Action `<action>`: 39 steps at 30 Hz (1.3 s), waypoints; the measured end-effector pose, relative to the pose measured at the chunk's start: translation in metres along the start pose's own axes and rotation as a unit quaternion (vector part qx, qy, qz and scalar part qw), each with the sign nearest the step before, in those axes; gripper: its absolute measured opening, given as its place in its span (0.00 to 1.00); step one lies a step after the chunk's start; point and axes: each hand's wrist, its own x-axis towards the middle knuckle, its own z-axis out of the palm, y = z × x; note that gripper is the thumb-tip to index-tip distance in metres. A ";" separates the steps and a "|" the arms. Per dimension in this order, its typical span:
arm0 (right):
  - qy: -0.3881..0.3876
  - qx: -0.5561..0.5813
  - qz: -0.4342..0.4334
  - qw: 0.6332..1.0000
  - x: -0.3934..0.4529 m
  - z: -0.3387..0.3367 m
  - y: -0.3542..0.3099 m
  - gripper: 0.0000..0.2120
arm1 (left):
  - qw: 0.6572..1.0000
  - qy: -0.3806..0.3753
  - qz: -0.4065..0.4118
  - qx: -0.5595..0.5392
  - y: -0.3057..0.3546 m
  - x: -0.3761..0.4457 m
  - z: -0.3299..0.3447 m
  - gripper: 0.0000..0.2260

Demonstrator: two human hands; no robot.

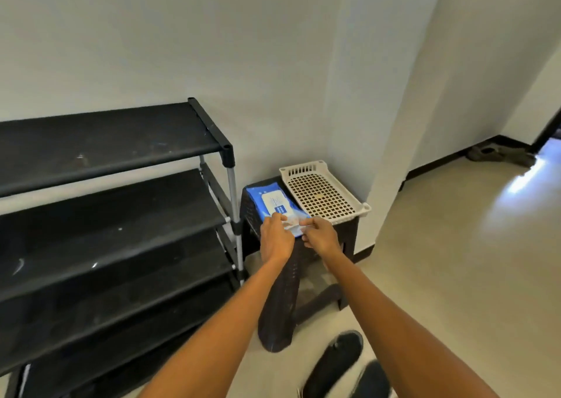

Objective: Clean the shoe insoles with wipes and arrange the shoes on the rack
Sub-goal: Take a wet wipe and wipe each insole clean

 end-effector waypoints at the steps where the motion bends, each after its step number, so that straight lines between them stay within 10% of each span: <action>1: 0.015 -0.021 -0.029 0.999 0.012 0.005 0.001 0.11 | 0.999 0.008 0.018 0.032 -0.007 0.013 0.007 0.14; 8: 0.051 -0.115 -0.151 0.980 0.077 0.032 0.000 0.11 | 0.977 -0.006 0.041 0.211 -0.024 0.089 0.044 0.36; 16: -0.023 -0.236 -0.045 0.970 0.109 0.060 -0.006 0.14 | 0.982 0.030 0.030 0.184 -0.044 0.100 0.050 0.43; 31: 0.035 0.065 0.063 0.995 0.096 0.062 0.032 0.15 | 0.985 -0.084 0.025 0.152 -0.031 0.091 0.027 0.34; 39: 0.036 0.136 0.063 0.988 0.090 0.065 0.041 0.15 | 0.985 0.012 -0.009 0.169 -0.017 0.107 0.037 0.34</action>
